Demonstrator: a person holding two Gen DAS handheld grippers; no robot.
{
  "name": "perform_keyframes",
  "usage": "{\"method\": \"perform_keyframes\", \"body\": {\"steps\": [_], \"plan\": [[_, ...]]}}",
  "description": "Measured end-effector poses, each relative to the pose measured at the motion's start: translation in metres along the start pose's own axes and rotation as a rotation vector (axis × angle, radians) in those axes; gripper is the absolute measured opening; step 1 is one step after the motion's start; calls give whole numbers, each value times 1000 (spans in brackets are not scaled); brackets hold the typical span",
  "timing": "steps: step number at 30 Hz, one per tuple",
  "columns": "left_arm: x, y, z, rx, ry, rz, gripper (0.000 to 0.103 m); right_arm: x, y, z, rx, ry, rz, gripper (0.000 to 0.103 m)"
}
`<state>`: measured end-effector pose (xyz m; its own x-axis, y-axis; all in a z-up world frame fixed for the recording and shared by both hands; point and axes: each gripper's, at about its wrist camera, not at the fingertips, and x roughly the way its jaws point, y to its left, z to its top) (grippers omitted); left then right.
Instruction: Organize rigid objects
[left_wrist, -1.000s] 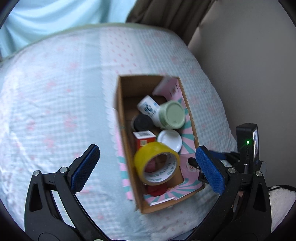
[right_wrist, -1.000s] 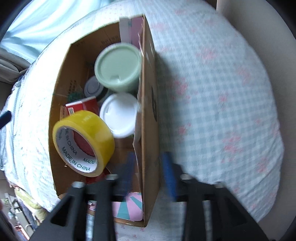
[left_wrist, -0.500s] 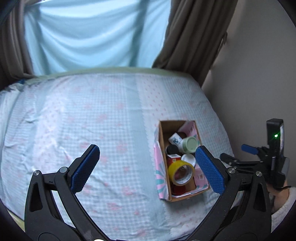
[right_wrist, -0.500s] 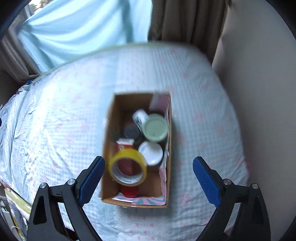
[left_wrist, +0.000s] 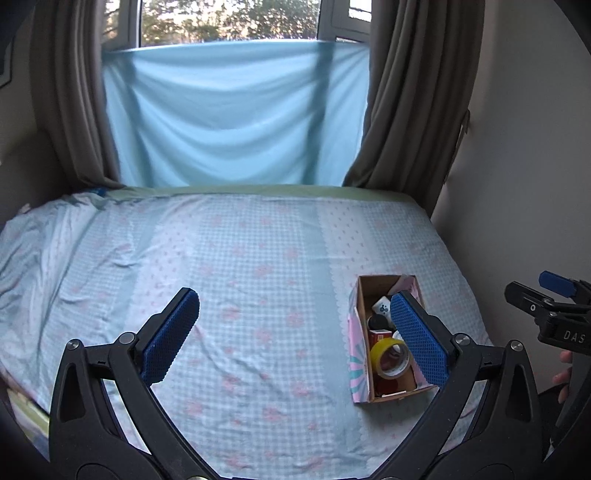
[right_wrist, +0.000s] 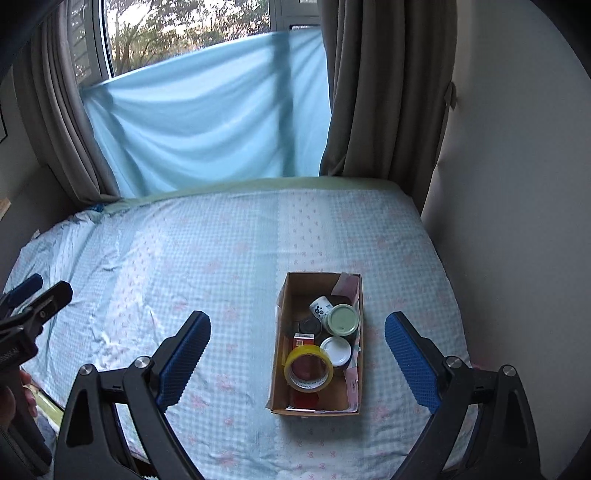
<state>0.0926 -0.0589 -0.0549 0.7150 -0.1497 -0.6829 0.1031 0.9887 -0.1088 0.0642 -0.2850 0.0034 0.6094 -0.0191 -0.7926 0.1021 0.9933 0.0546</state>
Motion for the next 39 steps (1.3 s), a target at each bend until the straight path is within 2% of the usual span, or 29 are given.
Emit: {"method": "perform_keyframes", "body": {"steps": [8,39], "plan": [[-22,5,-4,9,-72,14,103,-23,16,-5,-19,-95,-27,94],[-31,-1,-3,12,-105,41,103,-29,15,-4,-10,-130,-28,94]]}}
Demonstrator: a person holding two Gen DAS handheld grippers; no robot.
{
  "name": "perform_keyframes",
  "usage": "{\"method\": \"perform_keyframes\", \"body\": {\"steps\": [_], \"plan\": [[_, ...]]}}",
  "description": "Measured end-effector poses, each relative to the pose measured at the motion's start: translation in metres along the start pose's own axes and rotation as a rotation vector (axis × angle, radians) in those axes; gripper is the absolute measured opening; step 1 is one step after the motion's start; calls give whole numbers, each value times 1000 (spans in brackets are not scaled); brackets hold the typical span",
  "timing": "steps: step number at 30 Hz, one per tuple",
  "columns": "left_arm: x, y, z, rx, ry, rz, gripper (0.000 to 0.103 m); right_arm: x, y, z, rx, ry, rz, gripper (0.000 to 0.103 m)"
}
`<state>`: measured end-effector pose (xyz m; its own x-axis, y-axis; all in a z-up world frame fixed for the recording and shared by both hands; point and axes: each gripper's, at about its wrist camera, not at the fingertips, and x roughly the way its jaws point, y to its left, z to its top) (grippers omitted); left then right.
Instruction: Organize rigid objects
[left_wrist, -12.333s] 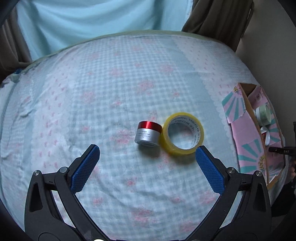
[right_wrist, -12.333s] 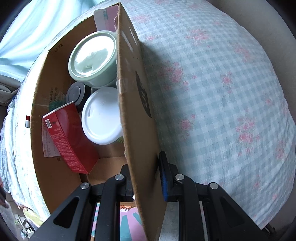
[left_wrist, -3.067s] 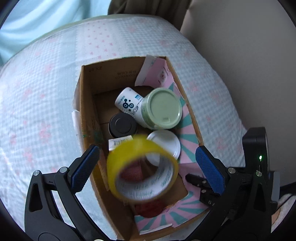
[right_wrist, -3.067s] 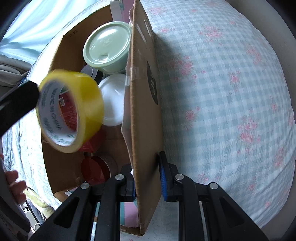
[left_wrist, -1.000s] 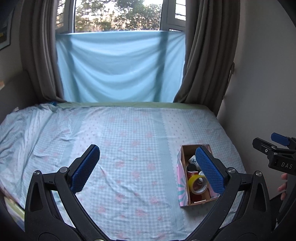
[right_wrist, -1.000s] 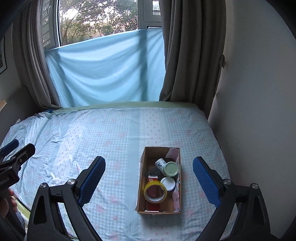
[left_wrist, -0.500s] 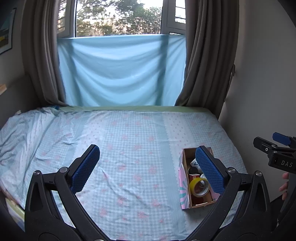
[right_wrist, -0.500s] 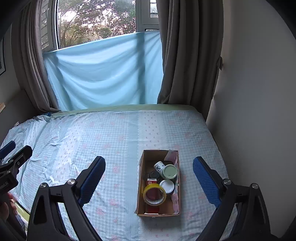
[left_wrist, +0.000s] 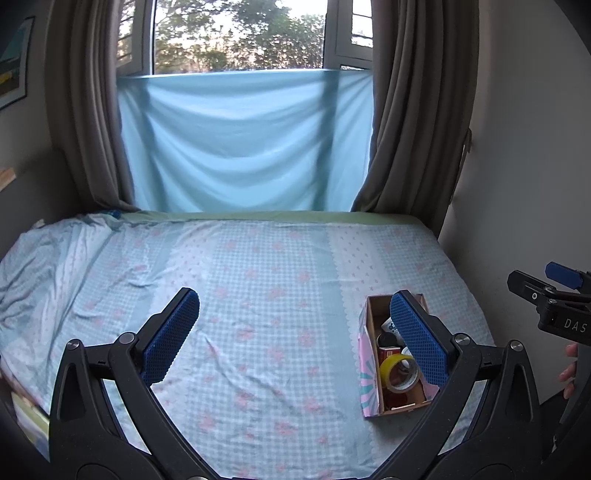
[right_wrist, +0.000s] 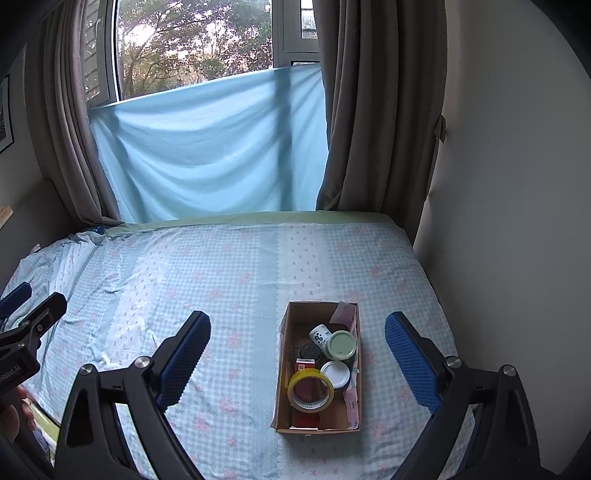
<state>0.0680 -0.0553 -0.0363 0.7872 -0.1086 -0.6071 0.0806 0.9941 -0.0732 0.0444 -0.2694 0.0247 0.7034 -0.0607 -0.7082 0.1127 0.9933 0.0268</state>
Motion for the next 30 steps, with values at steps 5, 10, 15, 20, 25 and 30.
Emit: {"method": "perform_keyframes", "body": {"steps": [5,10,15,20,25,30], "plan": [[-3,-1,1,9,-12,-2,103,-3,0,-2,-6,-10,2,94],[-4,-3,0,17,-19,0,103,-4,1,-1,-7,-12,5,94],[-4,-1,1,14,-20,0,103,-4,1,-1,-7,-12,6,94],[-6,0,3,12,-27,19,103,-4,0,-1,-4,-13,4,94],[-17,-3,8,43,-73,81,103,-5,-5,1,2,-16,-1,94],[-33,-15,19,100,-138,139,103,-6,-7,2,1,-23,-4,94]]}}
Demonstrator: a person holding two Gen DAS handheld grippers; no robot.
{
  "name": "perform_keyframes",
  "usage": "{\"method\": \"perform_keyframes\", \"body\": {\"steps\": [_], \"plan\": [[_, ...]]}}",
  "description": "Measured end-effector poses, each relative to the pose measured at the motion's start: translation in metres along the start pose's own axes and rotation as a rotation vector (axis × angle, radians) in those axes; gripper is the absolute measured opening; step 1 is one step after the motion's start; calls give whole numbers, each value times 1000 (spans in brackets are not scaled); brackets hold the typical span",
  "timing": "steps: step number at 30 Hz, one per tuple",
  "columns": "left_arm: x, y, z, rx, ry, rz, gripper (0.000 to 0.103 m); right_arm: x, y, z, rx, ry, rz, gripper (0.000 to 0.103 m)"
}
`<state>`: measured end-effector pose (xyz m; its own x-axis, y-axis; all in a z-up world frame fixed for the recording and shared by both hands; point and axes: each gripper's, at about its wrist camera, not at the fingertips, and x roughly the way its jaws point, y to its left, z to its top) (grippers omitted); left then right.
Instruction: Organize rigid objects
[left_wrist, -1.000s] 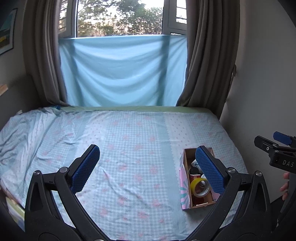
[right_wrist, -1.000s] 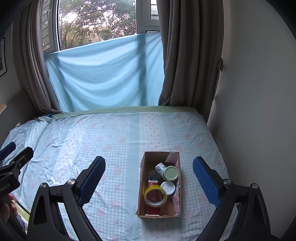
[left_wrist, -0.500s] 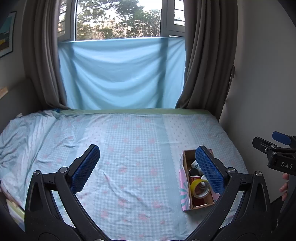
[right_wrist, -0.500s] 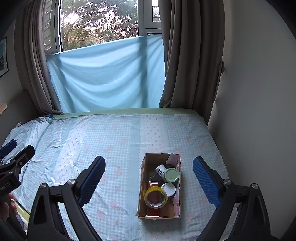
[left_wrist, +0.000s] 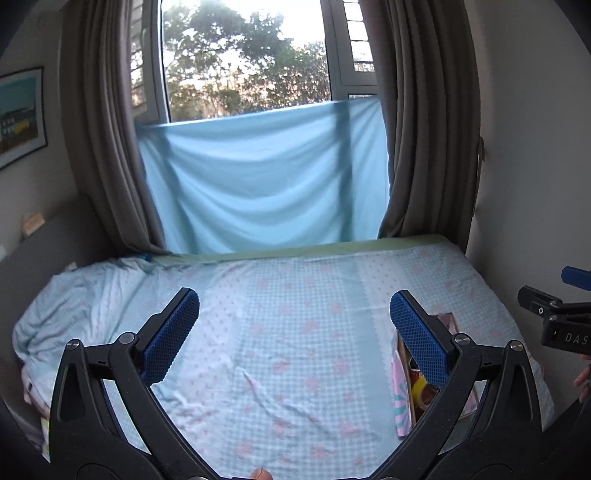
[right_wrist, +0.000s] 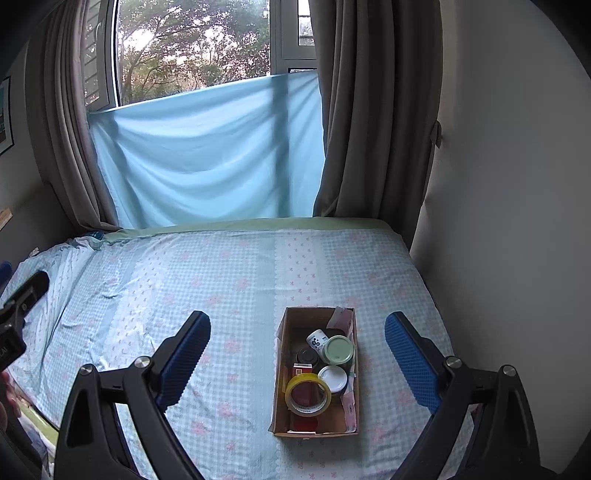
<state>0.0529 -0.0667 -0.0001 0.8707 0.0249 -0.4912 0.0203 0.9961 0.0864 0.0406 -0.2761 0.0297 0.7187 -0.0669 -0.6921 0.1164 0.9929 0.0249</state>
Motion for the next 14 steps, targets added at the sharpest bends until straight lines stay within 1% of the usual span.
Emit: {"method": "perform_keyframes", "body": {"steps": [2,5,7,9,14], "plan": [[-3,-1,3,-16,-6,-10,103,0,0,0,-1,0,1,94],[-3,1,6,-63,8,-70,103,0,0,0,-5,-1,2,94],[-2,2,6,-81,13,-85,103,0,0,0,-5,-1,1,94],[-3,3,6,-87,7,-89,103,0,0,0,-3,-2,1,94],[-2,0,8,-74,-2,-70,103,-1,-2,-3,-1,0,0,94]]}}
